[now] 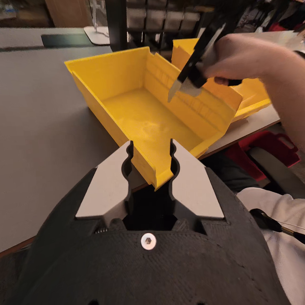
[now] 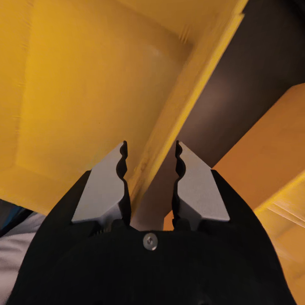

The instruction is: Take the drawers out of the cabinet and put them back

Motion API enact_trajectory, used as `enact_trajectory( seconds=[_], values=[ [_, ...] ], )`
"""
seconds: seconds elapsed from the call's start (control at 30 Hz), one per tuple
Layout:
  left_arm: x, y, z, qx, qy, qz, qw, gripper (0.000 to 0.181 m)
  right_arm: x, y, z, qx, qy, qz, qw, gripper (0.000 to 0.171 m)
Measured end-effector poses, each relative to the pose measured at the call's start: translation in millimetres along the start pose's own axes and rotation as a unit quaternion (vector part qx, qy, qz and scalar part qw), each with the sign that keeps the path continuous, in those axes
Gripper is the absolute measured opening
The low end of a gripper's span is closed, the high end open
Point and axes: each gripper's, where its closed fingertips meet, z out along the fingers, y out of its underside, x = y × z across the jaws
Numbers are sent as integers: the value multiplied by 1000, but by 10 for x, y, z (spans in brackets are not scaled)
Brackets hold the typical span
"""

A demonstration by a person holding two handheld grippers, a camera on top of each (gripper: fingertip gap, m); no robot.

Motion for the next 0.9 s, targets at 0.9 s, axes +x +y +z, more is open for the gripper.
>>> enact_trajectory(
  seconds=[0.9],
  values=[
    [219, -1386, -1187, 299, -27, -1, 954, 78, 1076, -120, -2195, -20, -70, 7, 997, 1]
  ],
)
